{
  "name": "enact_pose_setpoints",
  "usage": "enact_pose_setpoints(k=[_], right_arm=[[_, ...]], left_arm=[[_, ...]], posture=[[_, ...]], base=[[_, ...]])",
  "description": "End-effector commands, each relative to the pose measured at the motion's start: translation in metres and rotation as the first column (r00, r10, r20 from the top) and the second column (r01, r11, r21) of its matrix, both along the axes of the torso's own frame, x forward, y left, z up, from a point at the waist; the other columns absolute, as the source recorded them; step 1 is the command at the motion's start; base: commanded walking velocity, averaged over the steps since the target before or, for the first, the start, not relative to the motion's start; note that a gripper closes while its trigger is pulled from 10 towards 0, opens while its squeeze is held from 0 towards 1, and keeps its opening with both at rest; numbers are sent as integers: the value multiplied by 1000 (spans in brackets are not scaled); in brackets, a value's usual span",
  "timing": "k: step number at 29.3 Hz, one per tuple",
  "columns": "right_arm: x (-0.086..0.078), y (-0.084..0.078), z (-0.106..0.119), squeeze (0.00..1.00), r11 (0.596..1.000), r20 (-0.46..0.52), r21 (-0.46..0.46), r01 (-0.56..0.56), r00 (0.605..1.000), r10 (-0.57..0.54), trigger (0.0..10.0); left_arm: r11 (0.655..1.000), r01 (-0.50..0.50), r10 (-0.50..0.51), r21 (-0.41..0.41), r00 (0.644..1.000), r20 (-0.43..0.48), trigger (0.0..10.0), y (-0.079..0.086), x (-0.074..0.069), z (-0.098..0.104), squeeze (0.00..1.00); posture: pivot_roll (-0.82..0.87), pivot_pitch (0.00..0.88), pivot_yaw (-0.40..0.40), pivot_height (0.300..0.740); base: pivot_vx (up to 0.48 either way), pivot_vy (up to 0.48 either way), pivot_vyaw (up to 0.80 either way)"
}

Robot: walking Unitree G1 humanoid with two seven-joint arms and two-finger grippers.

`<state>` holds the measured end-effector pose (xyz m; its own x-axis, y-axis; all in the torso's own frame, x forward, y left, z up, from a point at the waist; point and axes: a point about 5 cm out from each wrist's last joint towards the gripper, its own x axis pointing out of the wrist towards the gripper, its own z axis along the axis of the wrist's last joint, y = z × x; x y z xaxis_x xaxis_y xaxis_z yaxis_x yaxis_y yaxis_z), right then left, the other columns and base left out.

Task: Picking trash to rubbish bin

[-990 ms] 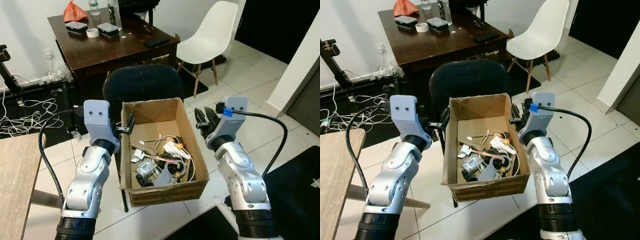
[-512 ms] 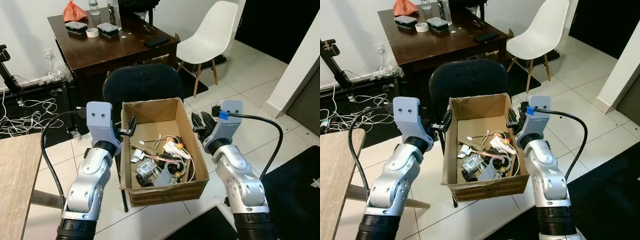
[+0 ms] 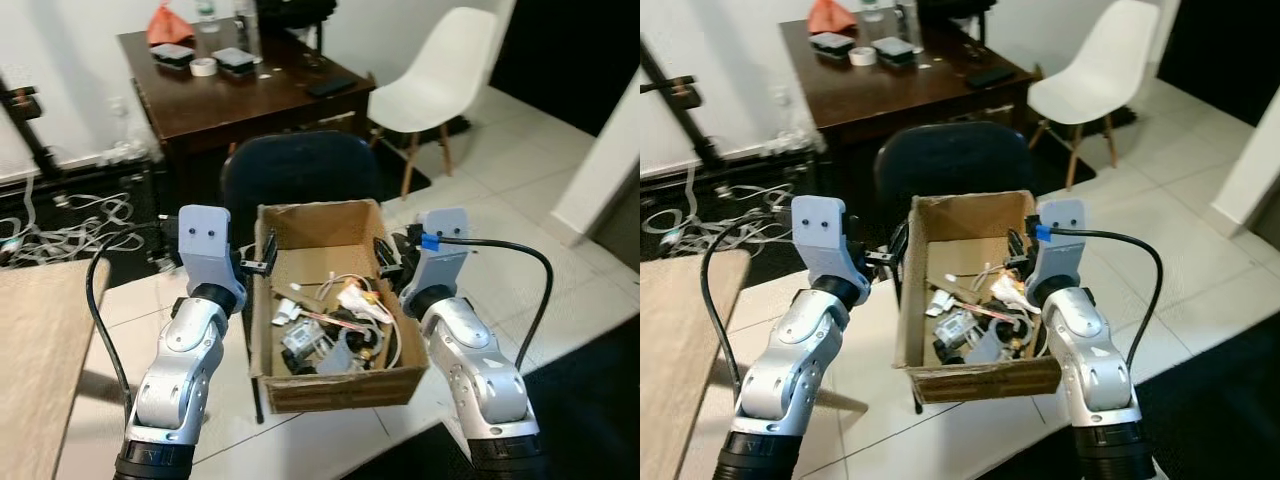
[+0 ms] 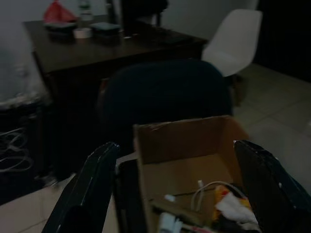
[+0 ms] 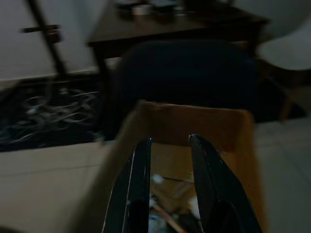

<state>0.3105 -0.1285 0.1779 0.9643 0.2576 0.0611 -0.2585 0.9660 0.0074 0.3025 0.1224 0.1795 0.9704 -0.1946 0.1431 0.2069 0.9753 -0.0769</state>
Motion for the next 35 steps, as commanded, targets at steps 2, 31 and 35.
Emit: enact_pose_setpoints(k=[2,31,35], right_arm=[[-1,3,3,0,1000,5,-9,-15,1000,15,10000],[-2,4,1,0,999,-7,-33,-19,1000,19,10000],[-2,4,0,0,999,-10,-33,-19,1000,19,10000]], left_arm=[[1000,1,-1,3,1000,-12,10000,1,-3,-2,0],[1000,7,-7,14,1000,-20,10000,1,-6,-4,0],[1000,10,-10,14,1000,-20,10000,0,-6,-3,0]], posture=[[-13,66,52,740],[-7,71,49,740],[-7,71,49,740]], base=[[0,0,800],[0,0,800],[0,0,800]])
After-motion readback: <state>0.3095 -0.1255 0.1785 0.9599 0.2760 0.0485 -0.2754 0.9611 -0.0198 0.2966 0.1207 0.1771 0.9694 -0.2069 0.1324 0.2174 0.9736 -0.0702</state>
